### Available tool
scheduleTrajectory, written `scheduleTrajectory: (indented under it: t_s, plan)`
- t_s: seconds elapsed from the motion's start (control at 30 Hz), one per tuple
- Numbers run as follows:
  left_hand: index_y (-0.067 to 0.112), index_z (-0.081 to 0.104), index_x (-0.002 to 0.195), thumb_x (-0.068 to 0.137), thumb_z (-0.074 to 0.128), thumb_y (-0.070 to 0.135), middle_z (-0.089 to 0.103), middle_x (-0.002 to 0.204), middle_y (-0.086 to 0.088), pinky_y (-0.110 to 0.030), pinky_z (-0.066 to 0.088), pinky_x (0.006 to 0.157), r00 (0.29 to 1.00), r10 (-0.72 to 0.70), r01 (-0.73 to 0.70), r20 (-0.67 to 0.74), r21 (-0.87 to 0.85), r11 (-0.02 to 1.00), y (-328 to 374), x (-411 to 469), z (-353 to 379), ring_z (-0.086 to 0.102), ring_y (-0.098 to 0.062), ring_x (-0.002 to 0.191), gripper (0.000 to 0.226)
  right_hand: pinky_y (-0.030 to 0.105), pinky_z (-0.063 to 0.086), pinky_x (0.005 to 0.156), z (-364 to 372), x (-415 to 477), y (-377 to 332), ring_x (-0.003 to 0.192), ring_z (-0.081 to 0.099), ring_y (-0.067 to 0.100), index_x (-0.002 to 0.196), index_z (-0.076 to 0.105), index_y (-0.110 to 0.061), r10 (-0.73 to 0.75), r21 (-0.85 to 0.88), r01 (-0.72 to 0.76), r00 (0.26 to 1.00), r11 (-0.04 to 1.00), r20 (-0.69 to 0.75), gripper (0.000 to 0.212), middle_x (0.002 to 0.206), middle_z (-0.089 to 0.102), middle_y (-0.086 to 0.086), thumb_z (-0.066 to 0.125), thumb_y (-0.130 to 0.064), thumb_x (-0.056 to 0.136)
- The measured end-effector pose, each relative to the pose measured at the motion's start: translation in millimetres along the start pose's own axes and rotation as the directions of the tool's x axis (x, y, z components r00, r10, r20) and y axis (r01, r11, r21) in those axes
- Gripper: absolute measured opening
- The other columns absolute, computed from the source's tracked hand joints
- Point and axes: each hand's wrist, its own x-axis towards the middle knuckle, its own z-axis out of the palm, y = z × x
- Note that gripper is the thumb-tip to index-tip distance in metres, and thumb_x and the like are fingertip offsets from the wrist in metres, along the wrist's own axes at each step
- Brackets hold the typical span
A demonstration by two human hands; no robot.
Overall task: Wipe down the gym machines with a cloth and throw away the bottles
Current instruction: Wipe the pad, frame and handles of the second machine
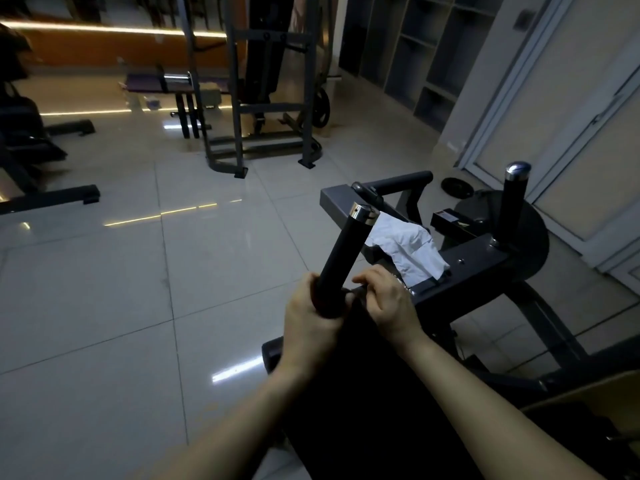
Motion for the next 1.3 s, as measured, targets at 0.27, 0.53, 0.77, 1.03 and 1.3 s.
scheduleTrajectory:
  t_s: [0.27,0.53,0.77,1.03,1.3]
  plan:
    - [0.021,0.064,0.08,0.082,0.082,0.007,0.067,0.074,0.006,-0.026,0.05,0.066,0.941,0.026,-0.035,0.337,0.019,0.999,2,28,-24,0.064,-0.009,0.071,0.024,0.039,0.053,0.075,3,4,10,0.088,0.062,0.022,0.089,0.069,-0.011,-0.074,-0.083,0.079,0.995,0.993,0.063,0.033,0.095,0.067,0.001,0.039,-0.021,0.082]
    - [0.015,0.06,0.074,0.079,0.086,0.016,0.064,0.069,0.006,-0.027,0.044,0.06,0.994,-0.017,0.017,0.112,-0.001,1.0,4,16,-7,0.058,-0.009,0.062,0.027,0.036,0.049,0.073,3,3,8,0.086,0.058,0.022,0.087,0.067,-0.012,-0.072,-0.096,0.077,0.995,0.992,0.064,0.028,0.092,0.067,0.001,0.042,-0.023,0.082]
    - [0.022,0.057,0.083,0.082,0.083,0.022,0.067,0.075,0.009,-0.031,0.051,0.061,0.99,0.119,-0.127,0.078,0.108,0.986,-7,13,-6,0.063,-0.007,0.067,0.026,0.032,0.045,0.072,8,2,10,0.086,0.056,0.018,0.086,0.065,-0.015,-0.064,-0.125,0.067,0.997,0.99,0.031,0.018,0.091,0.065,-0.003,0.048,-0.013,0.08]
    - [0.013,0.058,0.081,0.072,0.082,0.011,0.055,0.075,-0.003,-0.027,0.046,0.068,0.665,-0.166,0.245,0.728,-0.003,0.97,15,58,-38,0.056,-0.015,0.072,0.026,0.032,0.045,0.07,8,1,7,0.084,0.054,0.018,0.084,0.061,-0.016,-0.059,-0.168,0.064,0.998,0.984,0.036,0.021,0.088,0.061,-0.004,0.044,-0.015,0.073]
    - [0.031,0.052,0.095,0.083,0.083,0.037,0.071,0.087,0.017,-0.027,0.054,0.067,0.987,0.158,-0.157,0.009,0.199,0.967,-2,6,-5,0.067,-0.003,0.077,0.034,0.026,0.035,0.071,10,2,9,0.087,0.05,0.017,0.086,0.06,-0.016,-0.072,-0.213,0.079,0.997,0.974,0.043,0.021,0.089,0.06,-0.003,0.043,-0.017,0.074]
